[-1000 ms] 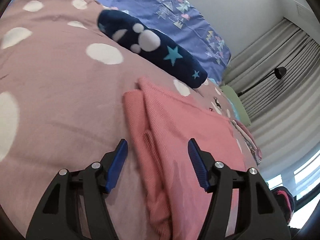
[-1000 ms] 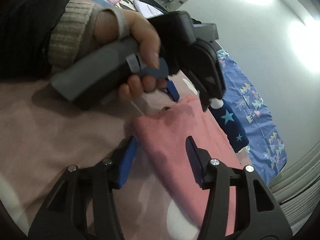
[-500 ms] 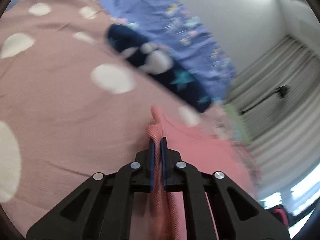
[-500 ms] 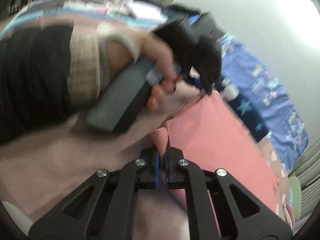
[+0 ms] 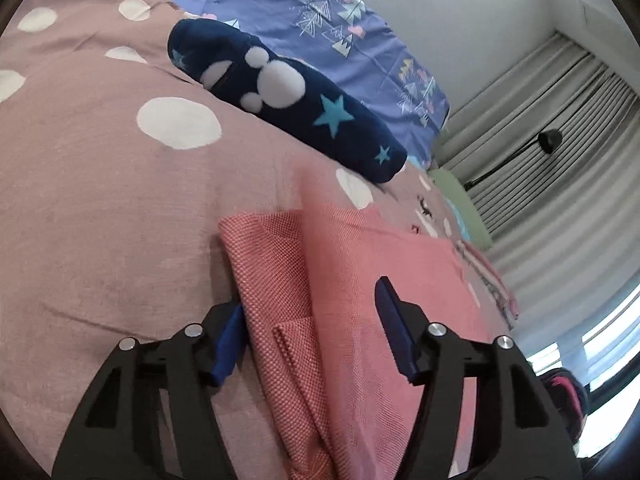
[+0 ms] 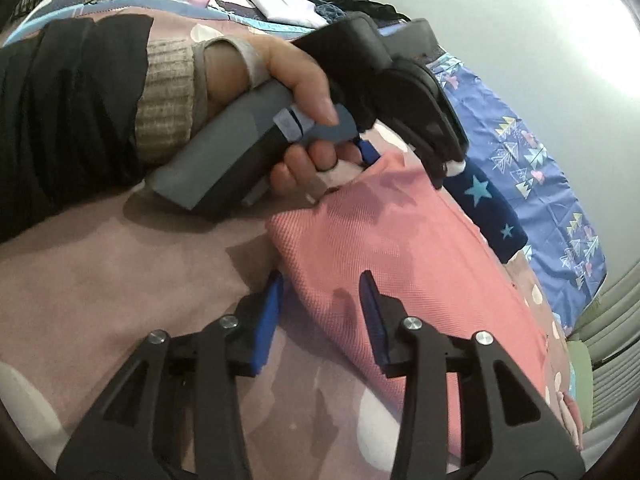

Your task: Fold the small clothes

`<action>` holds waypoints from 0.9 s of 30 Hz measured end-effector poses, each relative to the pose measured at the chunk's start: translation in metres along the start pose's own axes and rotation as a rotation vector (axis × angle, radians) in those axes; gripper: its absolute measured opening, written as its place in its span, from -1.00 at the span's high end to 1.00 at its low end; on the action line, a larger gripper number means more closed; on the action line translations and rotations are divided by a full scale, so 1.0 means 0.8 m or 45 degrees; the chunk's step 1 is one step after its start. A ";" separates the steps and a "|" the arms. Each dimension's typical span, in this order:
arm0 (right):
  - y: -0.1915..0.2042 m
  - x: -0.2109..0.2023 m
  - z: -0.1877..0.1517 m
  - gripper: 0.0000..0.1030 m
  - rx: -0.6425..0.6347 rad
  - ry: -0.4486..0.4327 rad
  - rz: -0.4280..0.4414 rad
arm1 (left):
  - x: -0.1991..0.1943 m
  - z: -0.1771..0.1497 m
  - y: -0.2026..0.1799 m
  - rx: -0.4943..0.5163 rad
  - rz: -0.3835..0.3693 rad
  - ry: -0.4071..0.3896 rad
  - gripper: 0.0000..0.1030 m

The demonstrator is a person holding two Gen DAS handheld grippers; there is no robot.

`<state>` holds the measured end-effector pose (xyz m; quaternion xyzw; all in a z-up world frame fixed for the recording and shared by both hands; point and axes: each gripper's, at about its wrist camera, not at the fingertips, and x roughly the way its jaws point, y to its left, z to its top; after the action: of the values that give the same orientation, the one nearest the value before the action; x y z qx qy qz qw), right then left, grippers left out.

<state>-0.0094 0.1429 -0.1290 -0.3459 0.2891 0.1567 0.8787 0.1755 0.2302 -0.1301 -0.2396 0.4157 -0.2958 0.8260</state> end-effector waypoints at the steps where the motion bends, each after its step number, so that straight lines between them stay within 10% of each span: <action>1: 0.002 0.002 0.003 0.20 -0.010 -0.006 -0.013 | -0.002 0.000 0.001 -0.007 -0.013 -0.005 -0.20; 8: 0.000 0.017 0.006 0.19 0.002 0.003 -0.024 | -0.003 -0.001 0.002 -0.015 -0.054 0.004 -0.19; 13: -0.002 0.031 0.017 0.20 0.018 0.023 -0.049 | 0.022 0.009 0.013 -0.056 0.036 0.054 0.71; 18: -0.003 0.035 0.018 0.35 0.025 0.029 -0.041 | 0.021 0.008 0.012 -0.039 0.023 0.035 0.79; 20: 0.003 0.034 0.018 0.73 -0.003 0.029 -0.039 | 0.021 0.008 0.016 -0.056 0.003 0.030 0.80; 27: 0.002 0.031 0.014 0.86 -0.004 0.015 -0.047 | 0.021 0.008 0.016 -0.057 0.000 0.027 0.80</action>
<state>0.0137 0.1538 -0.1386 -0.3534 0.2877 0.1387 0.8793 0.1922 0.2289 -0.1442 -0.2550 0.4310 -0.2891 0.8159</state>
